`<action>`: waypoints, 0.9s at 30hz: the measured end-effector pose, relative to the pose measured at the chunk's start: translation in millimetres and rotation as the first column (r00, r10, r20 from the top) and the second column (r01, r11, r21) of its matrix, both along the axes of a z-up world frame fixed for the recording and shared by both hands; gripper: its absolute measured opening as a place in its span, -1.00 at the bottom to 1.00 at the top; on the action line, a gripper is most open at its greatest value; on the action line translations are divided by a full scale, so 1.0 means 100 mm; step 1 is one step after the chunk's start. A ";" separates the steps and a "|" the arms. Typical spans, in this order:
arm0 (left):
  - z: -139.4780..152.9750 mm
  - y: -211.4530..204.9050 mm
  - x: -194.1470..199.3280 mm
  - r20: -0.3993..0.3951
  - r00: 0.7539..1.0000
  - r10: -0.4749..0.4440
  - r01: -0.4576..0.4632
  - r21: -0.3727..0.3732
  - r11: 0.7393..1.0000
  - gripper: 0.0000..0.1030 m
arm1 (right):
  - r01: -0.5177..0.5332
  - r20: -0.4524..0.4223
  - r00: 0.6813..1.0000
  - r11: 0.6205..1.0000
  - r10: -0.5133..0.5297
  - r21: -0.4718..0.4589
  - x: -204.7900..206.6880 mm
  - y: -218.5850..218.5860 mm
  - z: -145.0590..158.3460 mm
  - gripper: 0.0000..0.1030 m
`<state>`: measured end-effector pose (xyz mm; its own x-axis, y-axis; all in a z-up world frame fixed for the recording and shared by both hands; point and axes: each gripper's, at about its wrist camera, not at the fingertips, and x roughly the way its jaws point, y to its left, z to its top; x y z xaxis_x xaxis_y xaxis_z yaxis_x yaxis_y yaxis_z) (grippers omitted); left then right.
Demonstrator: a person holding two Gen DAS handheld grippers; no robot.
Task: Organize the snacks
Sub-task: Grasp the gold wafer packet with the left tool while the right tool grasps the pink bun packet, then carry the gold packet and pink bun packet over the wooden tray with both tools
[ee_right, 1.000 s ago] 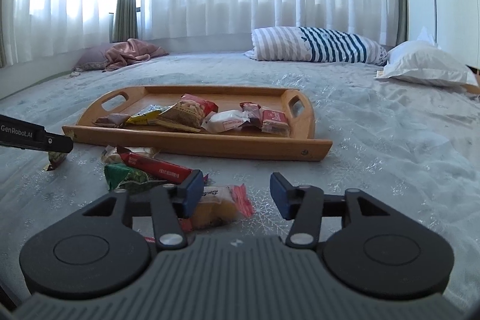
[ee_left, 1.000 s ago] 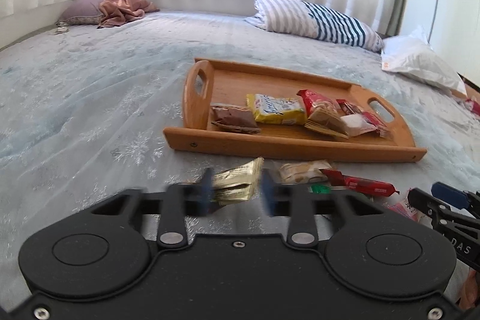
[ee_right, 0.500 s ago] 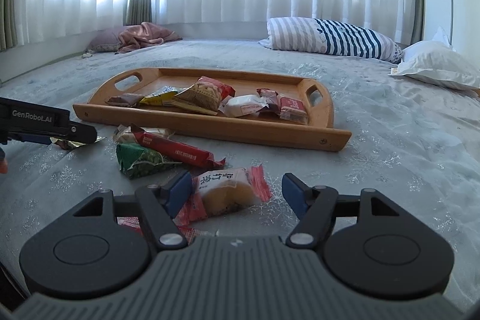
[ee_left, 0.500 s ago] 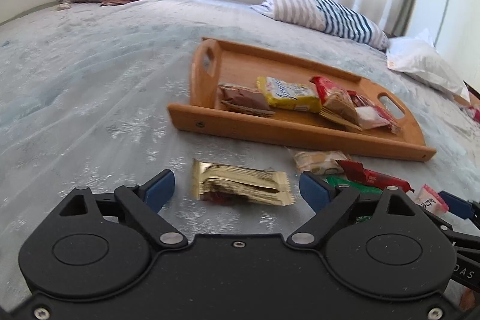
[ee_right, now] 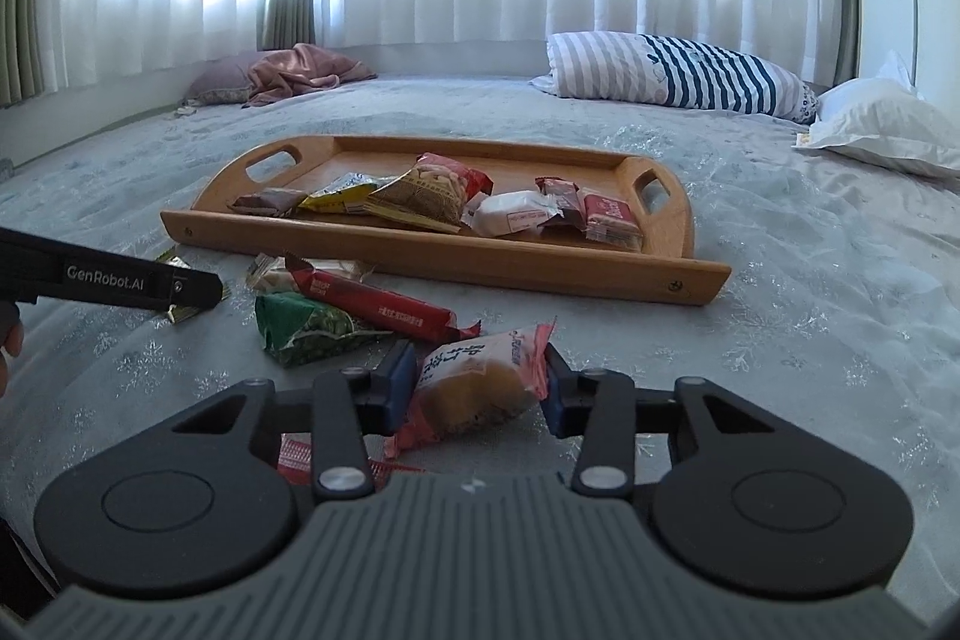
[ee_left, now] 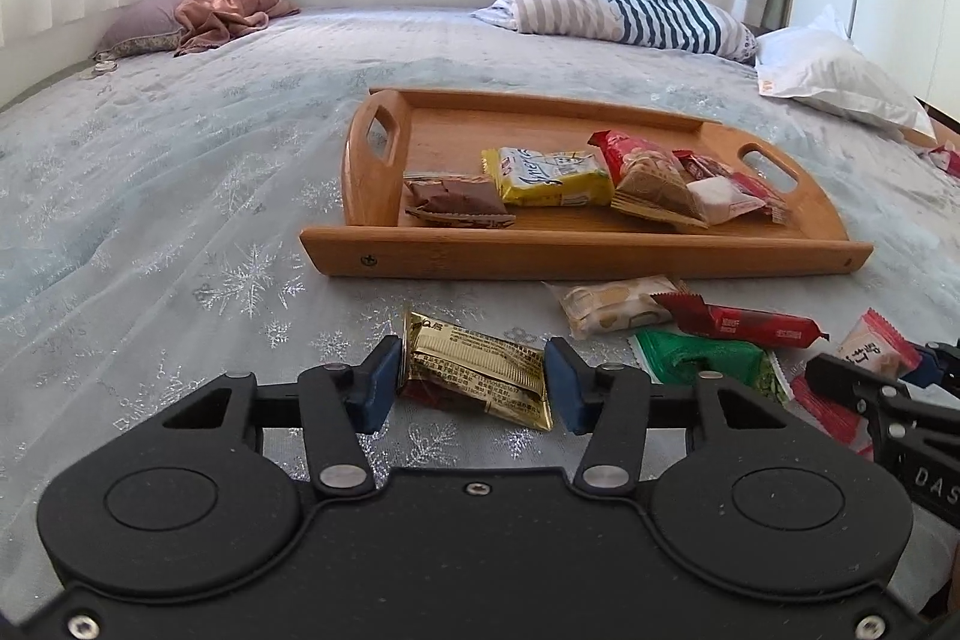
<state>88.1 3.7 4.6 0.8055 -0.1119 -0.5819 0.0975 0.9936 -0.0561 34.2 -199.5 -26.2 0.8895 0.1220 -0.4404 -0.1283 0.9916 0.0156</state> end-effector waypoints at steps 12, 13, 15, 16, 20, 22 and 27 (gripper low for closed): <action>0.38 0.06 0.07 0.087 0.996 0.011 -0.008 -0.033 0.999 -0.08 | 0.118 0.021 0.993 0.991 -0.120 0.061 0.16 -0.18 0.16 -0.42; 0.42 0.06 0.10 0.089 0.996 0.009 -0.005 -0.040 0.999 -0.08 | 0.124 0.023 0.992 0.990 -0.125 0.067 0.18 -0.19 0.18 -0.43; 0.47 0.06 0.16 0.095 0.995 0.004 0.001 -0.050 0.999 -0.08 | 0.133 0.030 0.990 0.989 -0.135 0.072 0.22 -0.21 0.22 -0.46; 0.50 0.05 0.19 0.097 0.995 0.003 0.003 -0.053 0.999 -0.08 | 0.137 0.035 0.990 0.988 -0.140 0.075 0.24 -0.22 0.23 -0.47; 0.55 0.02 0.33 0.094 0.996 -0.001 0.008 -0.077 0.997 -0.08 | 0.137 0.033 0.989 0.986 -0.141 0.099 0.32 -0.26 0.29 -0.48; 0.56 0.02 0.40 0.086 0.996 -0.002 0.009 -0.087 0.996 -0.08 | 0.139 0.041 0.989 0.985 -0.144 0.100 0.34 -0.26 0.31 -0.49; 0.57 0.02 0.62 0.069 0.998 0.001 0.006 -0.104 0.995 -0.08 | 0.146 0.079 0.984 0.980 -0.157 0.132 0.46 -0.30 0.46 -0.49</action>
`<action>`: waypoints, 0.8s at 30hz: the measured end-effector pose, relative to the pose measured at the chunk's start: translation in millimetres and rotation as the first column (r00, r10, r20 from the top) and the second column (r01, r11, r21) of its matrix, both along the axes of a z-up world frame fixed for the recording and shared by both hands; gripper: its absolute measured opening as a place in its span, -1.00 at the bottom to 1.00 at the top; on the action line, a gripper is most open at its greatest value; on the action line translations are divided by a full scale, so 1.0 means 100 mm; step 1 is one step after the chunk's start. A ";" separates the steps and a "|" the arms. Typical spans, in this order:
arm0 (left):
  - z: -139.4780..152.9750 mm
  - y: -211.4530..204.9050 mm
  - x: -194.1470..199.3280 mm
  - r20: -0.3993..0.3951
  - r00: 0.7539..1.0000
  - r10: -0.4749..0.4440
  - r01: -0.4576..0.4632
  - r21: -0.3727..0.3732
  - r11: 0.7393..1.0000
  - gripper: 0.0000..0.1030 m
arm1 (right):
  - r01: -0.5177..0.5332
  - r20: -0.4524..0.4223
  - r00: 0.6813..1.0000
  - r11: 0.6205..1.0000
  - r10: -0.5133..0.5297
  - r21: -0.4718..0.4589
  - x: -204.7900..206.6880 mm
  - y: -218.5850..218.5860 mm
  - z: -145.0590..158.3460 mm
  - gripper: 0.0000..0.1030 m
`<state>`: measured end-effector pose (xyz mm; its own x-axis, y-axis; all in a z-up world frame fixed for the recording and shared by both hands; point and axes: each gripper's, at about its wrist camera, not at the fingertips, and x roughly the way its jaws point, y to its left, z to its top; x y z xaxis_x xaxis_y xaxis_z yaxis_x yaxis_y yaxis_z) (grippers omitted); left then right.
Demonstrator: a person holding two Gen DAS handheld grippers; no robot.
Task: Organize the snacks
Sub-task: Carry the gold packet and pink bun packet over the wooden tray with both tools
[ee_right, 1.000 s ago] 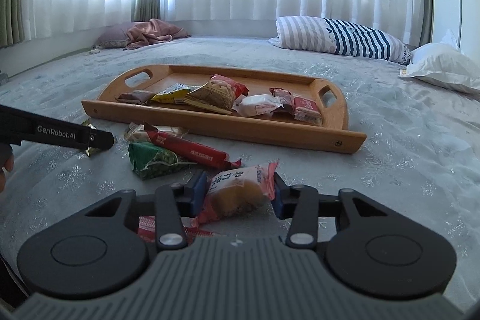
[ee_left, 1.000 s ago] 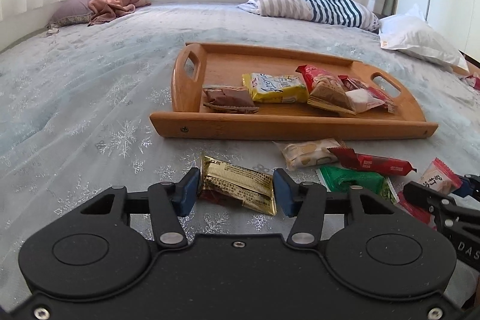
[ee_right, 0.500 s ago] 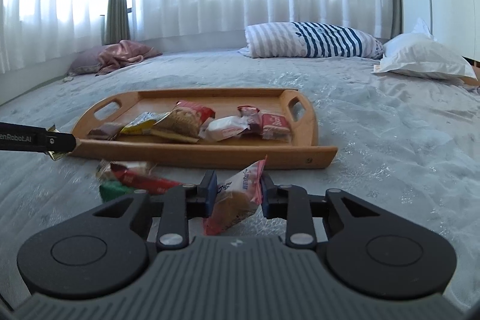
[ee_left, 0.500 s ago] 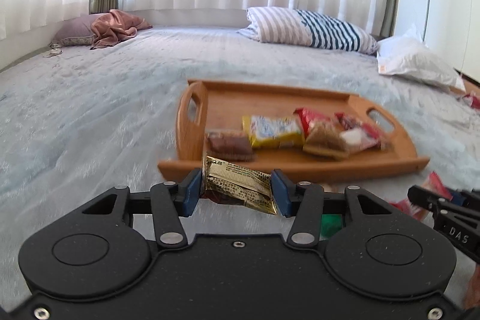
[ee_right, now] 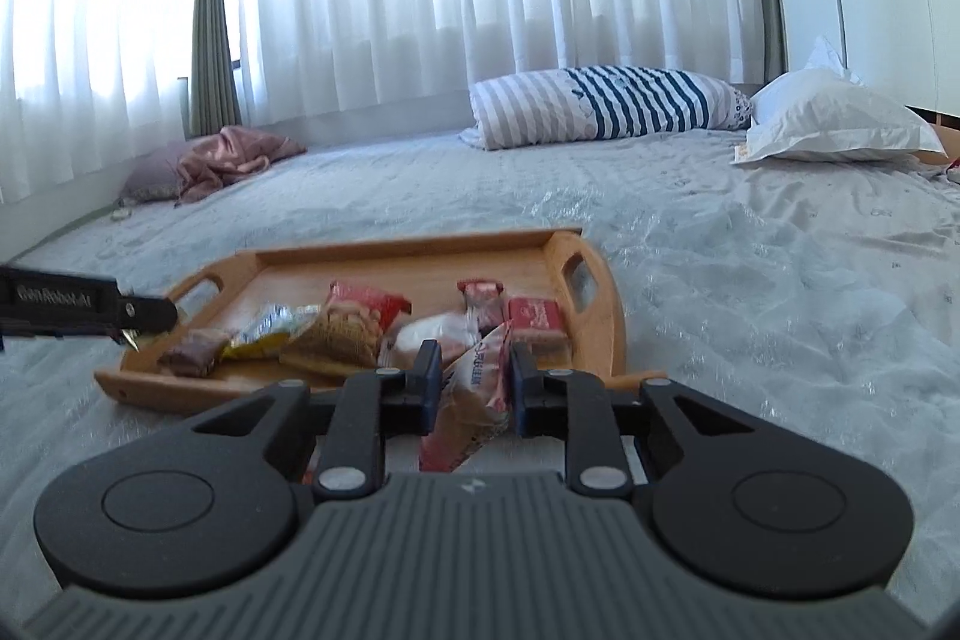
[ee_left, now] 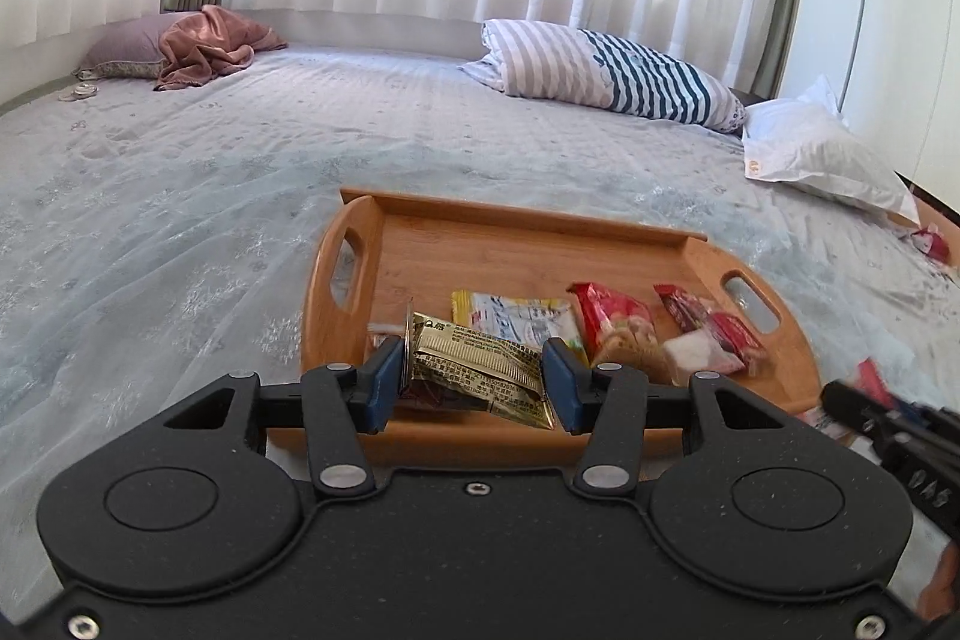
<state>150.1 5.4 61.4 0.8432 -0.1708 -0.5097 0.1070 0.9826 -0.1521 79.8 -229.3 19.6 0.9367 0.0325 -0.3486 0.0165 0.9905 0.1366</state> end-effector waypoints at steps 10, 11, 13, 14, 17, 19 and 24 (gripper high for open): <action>0.02 0.08 0.66 -0.026 0.998 0.062 -0.062 -0.026 0.998 -0.08 | -0.040 -0.059 0.997 0.993 0.046 0.112 0.93 -0.05 0.17 -0.49; 0.00 0.07 0.72 -0.030 0.997 0.067 -0.068 -0.023 0.997 -0.08 | -0.034 -0.076 0.996 0.991 0.044 0.132 1.02 -0.06 0.15 -0.49; -0.05 0.06 0.83 -0.047 0.996 0.076 -0.077 -0.019 0.997 -0.08 | -0.024 -0.098 0.994 0.988 0.039 0.150 1.18 -0.05 0.12 -0.49; -0.08 0.07 0.88 -0.053 0.995 0.080 -0.081 -0.021 0.996 -0.08 | -0.024 -0.106 0.994 0.989 0.040 0.149 1.25 -0.05 0.10 -0.49; -0.18 0.06 1.00 -0.074 0.993 0.091 -0.092 -0.015 0.996 -0.08 | -0.034 -0.121 0.991 0.989 0.051 0.144 1.40 -0.02 0.04 -0.49; -0.24 0.06 1.06 -0.087 0.992 0.096 -0.097 -0.007 0.995 -0.08 | -0.038 -0.134 0.989 0.987 0.060 0.157 1.47 0.00 -0.01 -0.49; -0.37 0.04 1.15 -0.108 0.989 0.100 -0.101 0.000 0.995 -0.08 | -0.021 -0.176 0.983 0.980 0.056 0.197 1.56 0.00 -0.16 -0.48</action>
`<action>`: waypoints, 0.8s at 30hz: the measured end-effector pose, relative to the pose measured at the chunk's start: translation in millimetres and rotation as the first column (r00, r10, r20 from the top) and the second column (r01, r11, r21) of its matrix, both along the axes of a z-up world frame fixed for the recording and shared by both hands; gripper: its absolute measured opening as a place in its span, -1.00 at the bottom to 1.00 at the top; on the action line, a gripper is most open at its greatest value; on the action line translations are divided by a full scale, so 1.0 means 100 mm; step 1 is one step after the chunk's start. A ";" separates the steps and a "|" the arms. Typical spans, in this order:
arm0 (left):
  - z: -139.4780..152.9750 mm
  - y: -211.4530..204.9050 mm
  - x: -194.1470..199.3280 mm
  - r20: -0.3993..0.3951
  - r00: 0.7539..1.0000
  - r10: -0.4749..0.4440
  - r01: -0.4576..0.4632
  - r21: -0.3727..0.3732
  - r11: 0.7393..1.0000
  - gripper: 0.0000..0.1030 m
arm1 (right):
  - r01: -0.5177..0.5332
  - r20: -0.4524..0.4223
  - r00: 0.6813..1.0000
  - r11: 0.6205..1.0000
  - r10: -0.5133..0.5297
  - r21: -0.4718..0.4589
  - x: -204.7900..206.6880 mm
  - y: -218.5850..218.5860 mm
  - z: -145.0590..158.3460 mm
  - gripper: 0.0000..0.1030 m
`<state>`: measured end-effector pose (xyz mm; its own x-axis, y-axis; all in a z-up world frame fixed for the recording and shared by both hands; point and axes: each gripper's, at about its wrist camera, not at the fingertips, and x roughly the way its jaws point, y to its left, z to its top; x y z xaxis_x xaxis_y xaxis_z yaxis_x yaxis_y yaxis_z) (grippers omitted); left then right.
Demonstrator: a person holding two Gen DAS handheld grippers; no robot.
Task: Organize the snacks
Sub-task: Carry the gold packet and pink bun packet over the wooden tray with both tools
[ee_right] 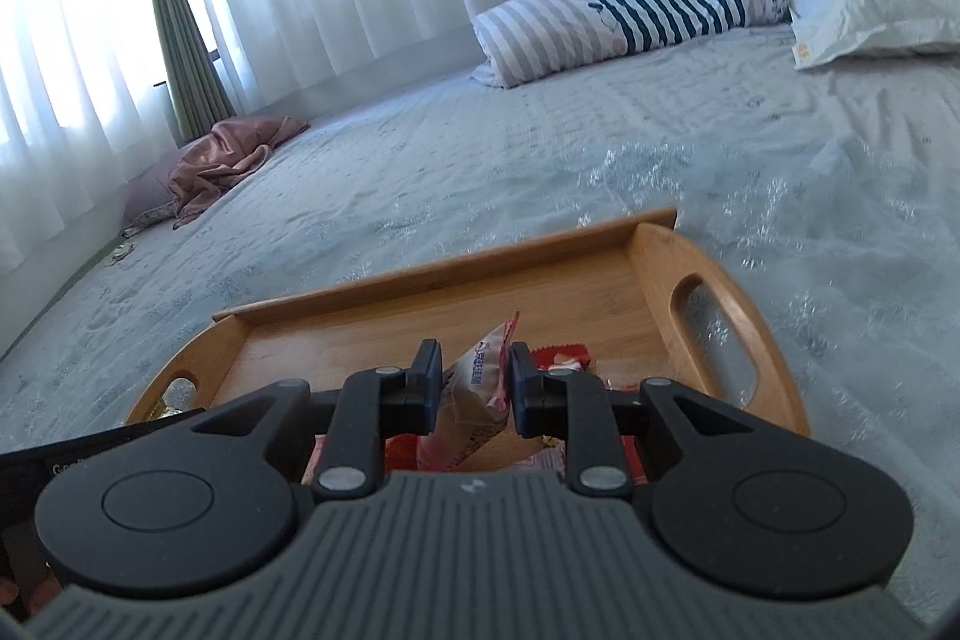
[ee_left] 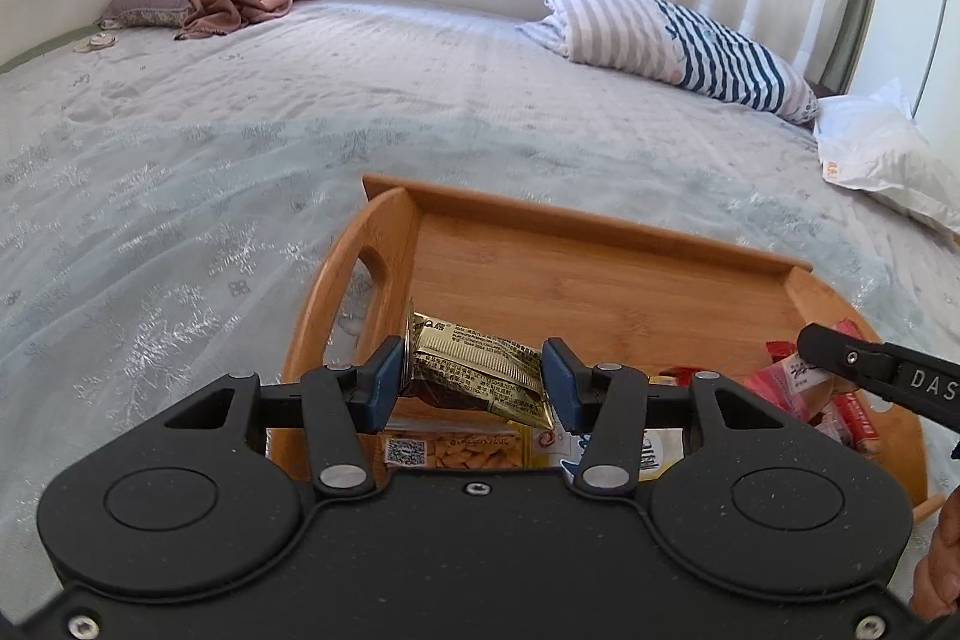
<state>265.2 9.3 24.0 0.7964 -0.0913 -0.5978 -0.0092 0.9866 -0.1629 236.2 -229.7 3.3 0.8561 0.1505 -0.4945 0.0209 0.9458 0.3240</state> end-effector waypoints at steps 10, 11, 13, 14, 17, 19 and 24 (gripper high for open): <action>-0.10 -0.07 0.06 -0.012 1.000 -0.003 0.003 0.008 1.000 -0.07 | -0.003 -0.022 1.000 0.999 0.004 0.046 0.03 -0.05 -0.12 -0.47; -0.10 -0.06 0.06 -0.012 1.000 -0.004 0.004 0.009 1.000 -0.07 | -0.001 -0.025 1.000 0.999 0.003 0.053 0.03 -0.06 -0.13 -0.47; -0.10 -0.07 0.07 -0.012 1.000 -0.003 0.003 0.008 1.000 -0.07 | 0.001 -0.029 1.000 0.998 0.001 0.064 0.03 -0.08 -0.14 -0.46; -0.10 -0.08 0.08 -0.011 1.000 -0.004 0.004 0.006 1.000 -0.06 | 0.003 -0.031 1.000 0.998 -0.001 0.067 0.03 -0.09 -0.15 -0.45; -0.09 -0.09 0.08 -0.009 1.000 -0.012 0.012 0.009 1.000 0.02 | 0.003 -0.029 1.000 0.997 -0.001 0.075 0.01 -0.10 -0.14 -0.25; -0.08 -0.11 0.08 -0.014 1.000 -0.013 0.013 0.016 1.000 0.06 | 0.006 -0.021 1.000 0.997 -0.004 0.073 -0.01 -0.10 -0.13 -0.23; -0.01 -0.12 0.01 0.003 1.000 -0.023 0.023 0.025 0.999 0.46 | -0.010 0.017 1.000 0.998 0.009 0.061 -0.11 -0.08 -0.06 0.26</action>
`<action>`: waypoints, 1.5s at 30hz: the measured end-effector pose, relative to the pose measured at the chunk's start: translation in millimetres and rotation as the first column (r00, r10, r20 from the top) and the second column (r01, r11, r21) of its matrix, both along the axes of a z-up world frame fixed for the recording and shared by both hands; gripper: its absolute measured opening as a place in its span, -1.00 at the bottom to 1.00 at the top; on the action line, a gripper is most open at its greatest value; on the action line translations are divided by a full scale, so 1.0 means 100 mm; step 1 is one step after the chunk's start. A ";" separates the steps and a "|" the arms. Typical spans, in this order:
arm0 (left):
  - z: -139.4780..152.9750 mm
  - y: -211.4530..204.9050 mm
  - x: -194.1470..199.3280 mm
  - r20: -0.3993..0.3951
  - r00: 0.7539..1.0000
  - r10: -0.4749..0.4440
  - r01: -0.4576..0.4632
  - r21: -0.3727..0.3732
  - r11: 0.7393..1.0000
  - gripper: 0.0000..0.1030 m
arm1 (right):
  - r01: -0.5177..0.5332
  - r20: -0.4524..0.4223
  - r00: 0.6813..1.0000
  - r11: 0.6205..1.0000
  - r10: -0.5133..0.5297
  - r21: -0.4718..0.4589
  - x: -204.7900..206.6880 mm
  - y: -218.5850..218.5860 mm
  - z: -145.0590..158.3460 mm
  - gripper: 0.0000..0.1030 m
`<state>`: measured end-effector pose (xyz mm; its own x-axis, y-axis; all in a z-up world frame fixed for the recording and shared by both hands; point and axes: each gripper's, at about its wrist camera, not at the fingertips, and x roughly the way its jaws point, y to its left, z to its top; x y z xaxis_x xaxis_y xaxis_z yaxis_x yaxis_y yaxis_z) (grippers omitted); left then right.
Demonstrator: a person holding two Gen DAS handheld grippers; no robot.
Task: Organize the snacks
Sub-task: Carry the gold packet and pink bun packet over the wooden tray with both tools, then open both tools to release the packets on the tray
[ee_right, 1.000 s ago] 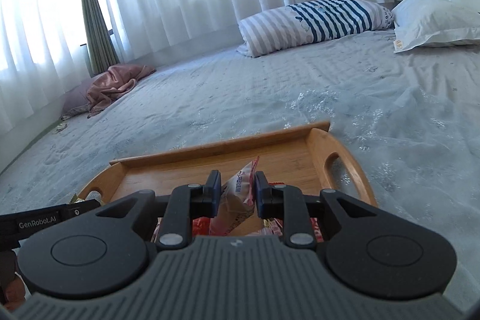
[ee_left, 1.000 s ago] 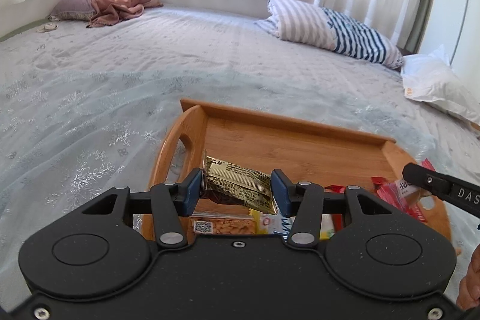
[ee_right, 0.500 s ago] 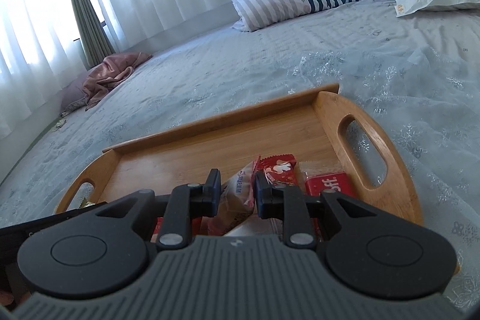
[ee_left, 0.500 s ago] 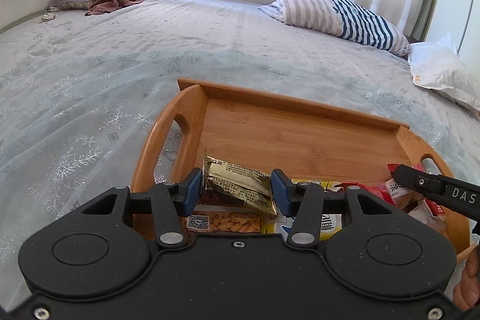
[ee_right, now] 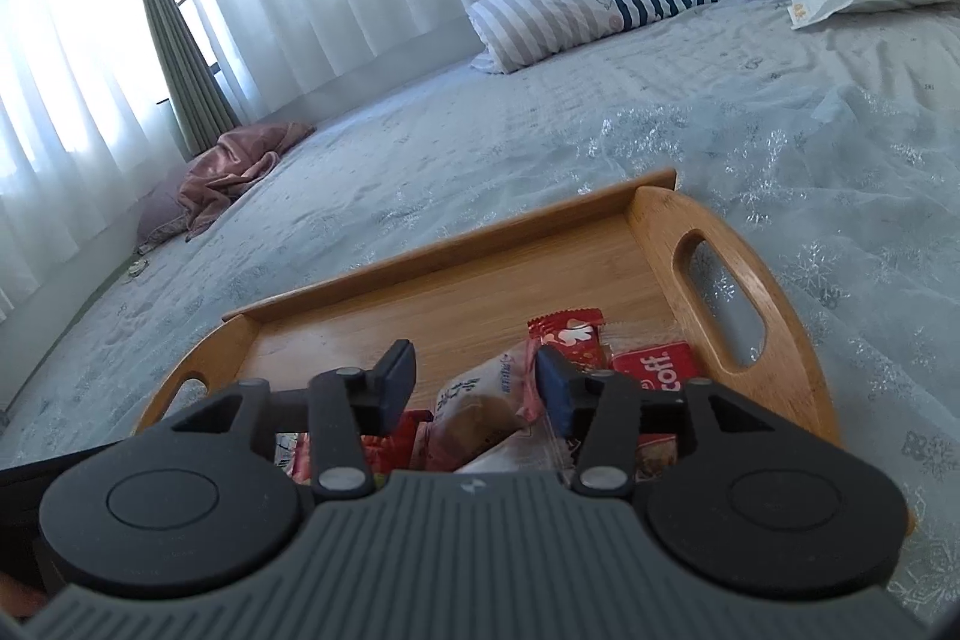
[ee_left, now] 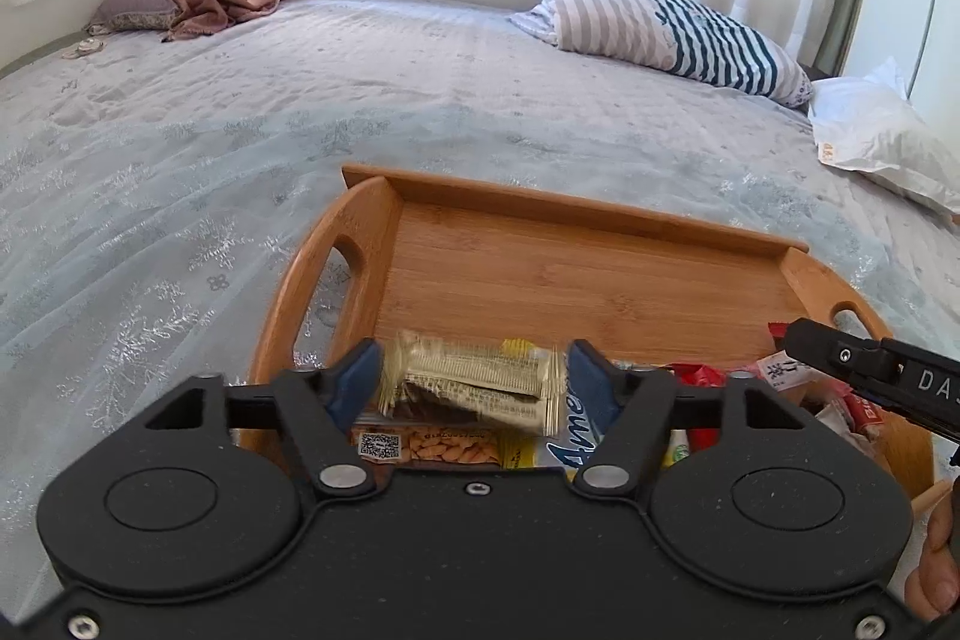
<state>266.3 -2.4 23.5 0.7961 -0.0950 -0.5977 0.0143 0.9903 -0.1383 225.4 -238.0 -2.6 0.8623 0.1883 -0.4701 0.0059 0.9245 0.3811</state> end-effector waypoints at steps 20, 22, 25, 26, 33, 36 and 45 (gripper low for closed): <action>0.33 -0.07 -0.76 0.097 0.986 -0.134 0.130 0.043 0.991 0.89 | -0.095 0.142 0.983 0.981 0.119 -0.168 -0.75 0.11 0.36 0.75; 0.35 -0.08 -0.86 0.102 0.984 -0.146 0.142 0.039 0.989 0.90 | -0.099 0.150 0.981 0.980 0.126 -0.175 -0.84 0.10 0.37 0.77; 0.38 -0.10 -1.00 0.111 0.979 -0.168 0.166 0.036 0.986 0.91 | -0.107 0.156 0.978 0.977 0.137 -0.187 -0.96 0.11 0.36 0.79; 0.39 -0.11 -1.05 0.113 0.978 -0.177 0.174 0.037 0.984 0.92 | -0.108 0.158 0.978 0.975 0.139 -0.193 -0.99 0.11 0.36 0.79; 0.40 -0.15 -1.34 0.122 0.969 -0.216 0.210 0.060 0.976 0.94 | -0.116 0.160 0.975 0.970 0.152 -0.213 -1.23 0.10 0.31 0.82; 0.37 -0.12 -1.42 0.103 0.970 -0.221 0.219 0.028 0.975 0.94 | -0.112 0.164 0.975 0.969 0.150 -0.220 -1.32 0.09 0.31 0.83; 0.29 -0.07 -1.68 0.089 0.973 -0.214 0.212 0.023 0.977 0.94 | -0.113 0.186 0.969 0.958 0.165 -0.264 -1.55 0.11 0.33 0.88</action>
<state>98.5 -9.0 52.1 0.8090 -0.2609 -0.5267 0.2369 0.9648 -0.1139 70.2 -226.9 30.2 0.9181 0.2123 -0.3346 -0.1829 0.9761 0.1175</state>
